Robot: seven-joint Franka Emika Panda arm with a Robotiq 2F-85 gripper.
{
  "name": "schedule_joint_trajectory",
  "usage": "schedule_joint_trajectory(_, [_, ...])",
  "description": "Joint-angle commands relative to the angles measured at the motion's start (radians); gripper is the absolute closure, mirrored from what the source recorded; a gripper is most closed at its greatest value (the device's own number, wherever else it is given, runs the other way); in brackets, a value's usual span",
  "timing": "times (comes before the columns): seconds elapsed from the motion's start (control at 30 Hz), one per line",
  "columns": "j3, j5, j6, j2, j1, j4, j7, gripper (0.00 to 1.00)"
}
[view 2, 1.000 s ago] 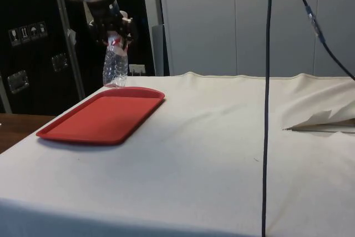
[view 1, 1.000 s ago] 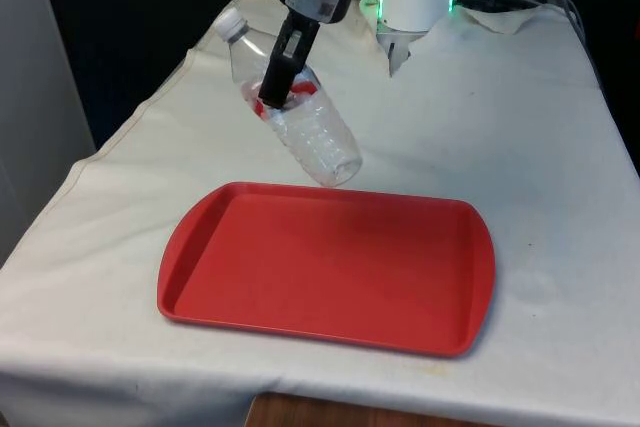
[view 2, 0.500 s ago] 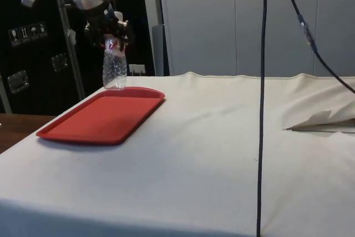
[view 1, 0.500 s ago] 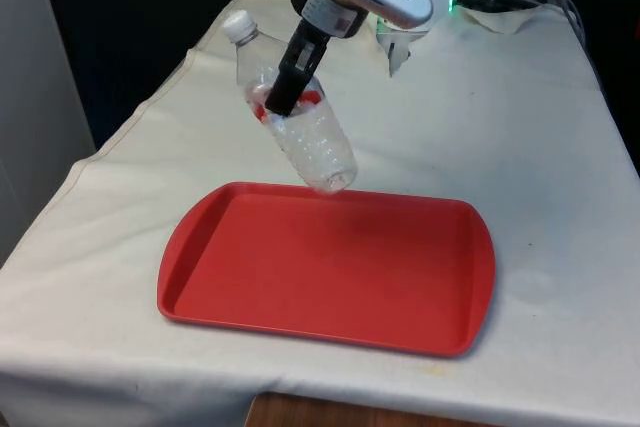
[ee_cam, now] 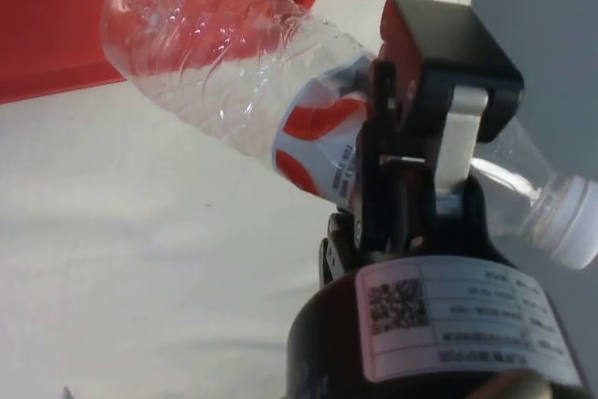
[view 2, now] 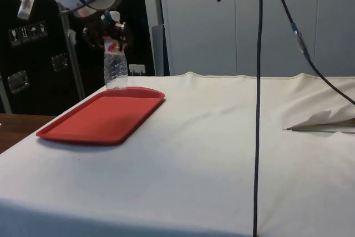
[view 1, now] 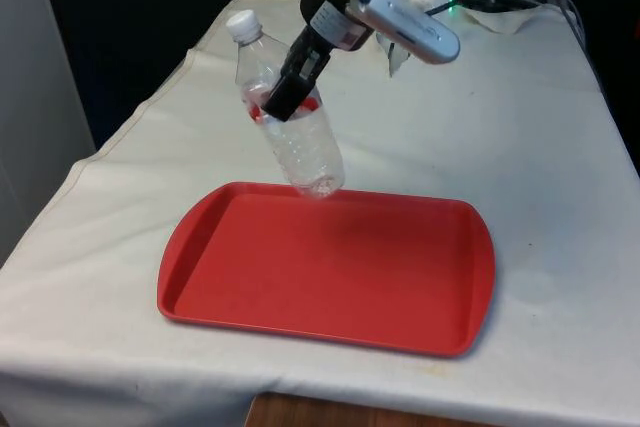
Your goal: Place the bottle upright on the tray.
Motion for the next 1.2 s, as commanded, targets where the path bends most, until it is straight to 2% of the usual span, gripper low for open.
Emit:
schedule_joint_trajectory(0.0, [-0.004, -0.011, -0.011, 0.01, 0.006, 0.011, 0.012, 0.86])
schedule_joint_trajectory(0.07, [-0.002, -0.026, -0.02, 0.017, 0.008, 0.018, 0.021, 0.86])
schedule_joint_trajectory(0.1, [0.004, -0.032, -0.018, 0.013, 0.004, 0.013, 0.019, 0.86])
schedule_joint_trajectory(0.13, [0.001, -0.04, -0.029, 0.022, 0.01, 0.025, 0.03, 0.86])
schedule_joint_trajectory(0.33, [0.012, -0.077, -0.059, 0.048, 0.015, 0.053, 0.05, 0.86])
schedule_joint_trajectory(0.37, [0.017, -0.083, -0.058, 0.046, 0.011, 0.051, 0.048, 0.86])
schedule_joint_trajectory(0.4, [0.015, -0.088, -0.071, 0.059, 0.017, 0.065, 0.055, 0.86])
schedule_joint_trajectory(0.6, [0.023, -0.123, -0.11, 0.088, 0.023, 0.103, 0.068, 0.86])
schedule_joint_trajectory(0.63, [0.024, -0.129, -0.115, 0.092, 0.024, 0.108, 0.07, 0.86])
schedule_joint_trajectory(0.67, [0.028, -0.13, -0.111, 0.09, 0.019, 0.105, 0.066, 0.86])
schedule_joint_trajectory(0.7, [0.025, -0.134, -0.121, 0.095, 0.024, 0.113, 0.071, 0.86])
schedule_joint_trajectory(0.77, [0.03, -0.147, -0.133, 0.101, 0.023, 0.124, 0.069, 0.86])
schedule_joint_trajectory(1.17, [0.033, -0.15, -0.137, 0.109, 0.021, 0.132, 0.072, 0.86])
